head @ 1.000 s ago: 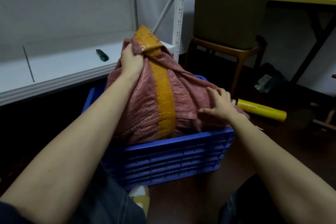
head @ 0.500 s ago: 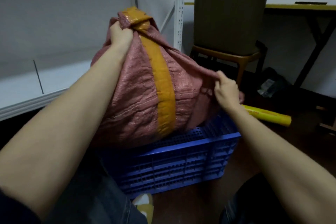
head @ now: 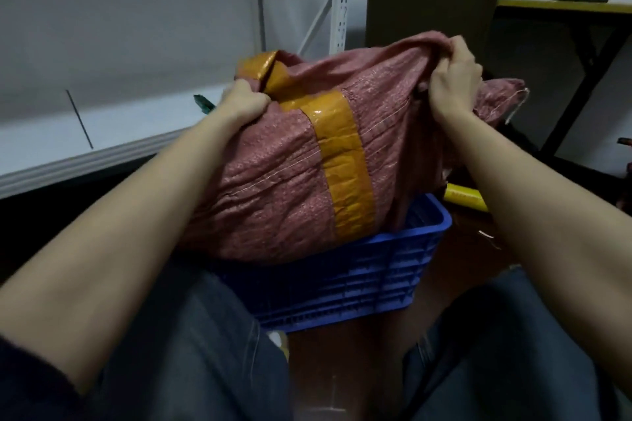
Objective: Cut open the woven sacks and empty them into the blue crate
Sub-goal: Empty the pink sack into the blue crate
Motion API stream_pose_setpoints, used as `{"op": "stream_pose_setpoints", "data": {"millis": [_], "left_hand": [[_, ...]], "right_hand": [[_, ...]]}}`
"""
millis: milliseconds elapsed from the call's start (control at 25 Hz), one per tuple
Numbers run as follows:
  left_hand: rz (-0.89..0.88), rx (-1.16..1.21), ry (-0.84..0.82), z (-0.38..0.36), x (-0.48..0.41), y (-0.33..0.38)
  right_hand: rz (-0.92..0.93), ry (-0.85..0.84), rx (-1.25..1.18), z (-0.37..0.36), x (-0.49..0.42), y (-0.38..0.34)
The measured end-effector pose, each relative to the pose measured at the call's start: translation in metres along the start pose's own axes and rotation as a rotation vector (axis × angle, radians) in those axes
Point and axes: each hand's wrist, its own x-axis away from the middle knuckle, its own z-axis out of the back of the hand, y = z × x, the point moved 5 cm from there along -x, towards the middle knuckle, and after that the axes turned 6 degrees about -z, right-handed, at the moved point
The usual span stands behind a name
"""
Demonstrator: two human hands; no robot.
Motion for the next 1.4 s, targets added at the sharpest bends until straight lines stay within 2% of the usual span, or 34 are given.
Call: {"op": "stream_pose_setpoints", "data": {"millis": [80,280,480,520,680,760,840,1080,1240,1400], "left_hand": [[-0.031,-0.109,-0.098,-0.009,0.01,-0.008],[-0.079,-0.207,-0.298,-0.015,0.008,-0.026],[-0.036,0.038,-0.578,0.0,0.041,-0.022],[-0.058,0.007,-0.61,0.003,0.046,-0.024],[-0.259,-0.469,-0.693,0.003,0.064,-0.035],[-0.339,-0.666,-0.615,0.004,0.063,-0.035],[-0.394,-0.762,-0.441,0.017,0.055,-0.026],[-0.386,-0.731,-0.24,0.061,0.036,-0.009],[-0.351,-0.701,-0.227,0.059,0.034,-0.01],[-0.247,-0.534,-0.244,0.032,0.04,-0.027]], "right_hand": [[-0.006,-0.006,-0.006,0.006,0.003,0.0],[0.004,-0.024,0.009,0.015,0.004,-0.017],[0.009,-0.044,0.019,0.018,-0.001,-0.037],[0.008,-0.048,0.02,0.018,-0.001,-0.04],[0.024,-0.06,-0.009,0.023,-0.002,-0.056],[0.036,-0.071,-0.017,0.025,-0.002,-0.061],[0.031,-0.084,-0.02,0.027,-0.004,-0.062],[0.016,-0.112,0.02,0.032,-0.012,-0.053],[0.027,-0.149,0.059,0.029,-0.011,-0.049],[0.034,-0.158,0.037,0.025,-0.008,-0.042]]}}
